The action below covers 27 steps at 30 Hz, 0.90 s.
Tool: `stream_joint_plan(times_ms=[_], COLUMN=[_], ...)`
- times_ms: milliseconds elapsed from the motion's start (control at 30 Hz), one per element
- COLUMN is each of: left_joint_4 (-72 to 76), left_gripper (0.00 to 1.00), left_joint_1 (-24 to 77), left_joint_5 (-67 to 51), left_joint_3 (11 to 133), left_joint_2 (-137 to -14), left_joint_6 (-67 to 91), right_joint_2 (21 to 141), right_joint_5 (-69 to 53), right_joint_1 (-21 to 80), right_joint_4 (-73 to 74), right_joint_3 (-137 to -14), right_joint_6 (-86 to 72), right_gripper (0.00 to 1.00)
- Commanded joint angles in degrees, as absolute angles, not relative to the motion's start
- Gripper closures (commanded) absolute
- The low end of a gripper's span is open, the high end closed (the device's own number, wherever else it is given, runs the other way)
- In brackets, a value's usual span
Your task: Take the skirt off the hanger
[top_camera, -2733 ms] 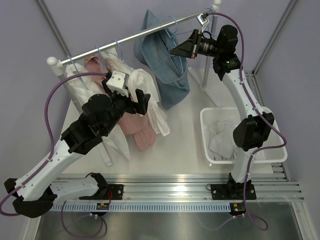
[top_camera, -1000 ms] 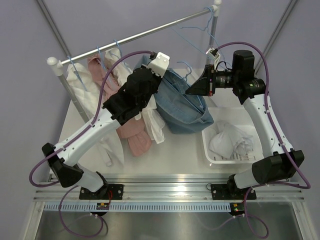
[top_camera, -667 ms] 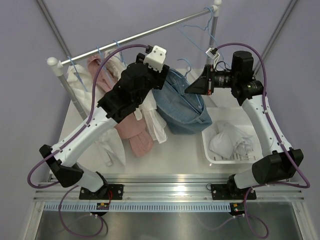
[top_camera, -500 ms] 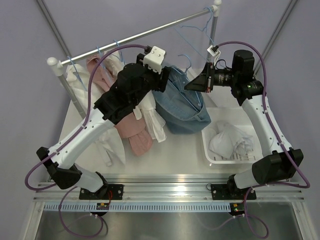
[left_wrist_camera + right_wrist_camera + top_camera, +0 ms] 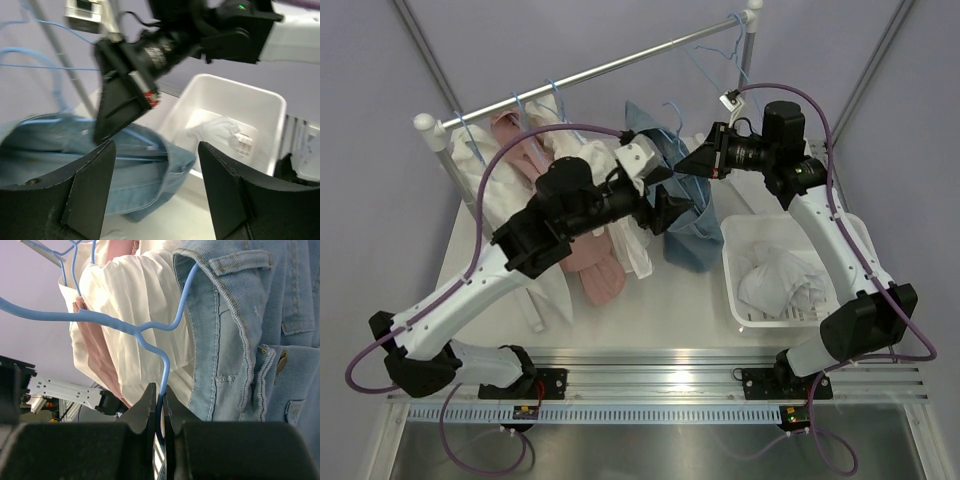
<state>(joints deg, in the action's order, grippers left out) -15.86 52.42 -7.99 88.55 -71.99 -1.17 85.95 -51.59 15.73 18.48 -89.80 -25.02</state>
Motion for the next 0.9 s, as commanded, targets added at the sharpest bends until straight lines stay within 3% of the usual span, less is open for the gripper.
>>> stream_joint_plan(times_ms=[0,367,600,700,833,867], left_joint_4=[-13.2,-14.3,-13.9,-14.0,-14.0,-13.8], left_gripper=[0.29,0.32,0.46,0.53,0.78,0.9], left_joint_1=[54.4,54.7,54.7,54.7,54.7,54.7], left_joint_5=[-14.5,-11.6,-9.2,-9.0,-10.1,-10.4], left_joint_3=[86.9,83.2,83.2,83.4,83.6,83.8], left_joint_2=[-76.2,-80.5,-82.2,-82.6,-83.1,-83.3], left_joint_6=[-0.8,-1.4,-2.4,-3.0,-3.3,-3.2], right_joint_2=[85.5,85.5,85.6,85.7,86.0,86.1], right_joint_5=[-49.3,-48.4,-48.5,-48.6,-48.5,-48.3], right_joint_1=[17.3,17.4,17.6,17.7,17.7,17.7], right_joint_4=[12.5,11.9,11.9,11.5,10.9,10.7], right_joint_3=[-94.3,-95.8,-95.4,-95.5,-95.5,-95.6], right_joint_6=[-27.2,-31.3,-31.9,-32.3,-33.0,-33.1], right_gripper=[1.0,1.0,1.0,1.0,1.0,1.0])
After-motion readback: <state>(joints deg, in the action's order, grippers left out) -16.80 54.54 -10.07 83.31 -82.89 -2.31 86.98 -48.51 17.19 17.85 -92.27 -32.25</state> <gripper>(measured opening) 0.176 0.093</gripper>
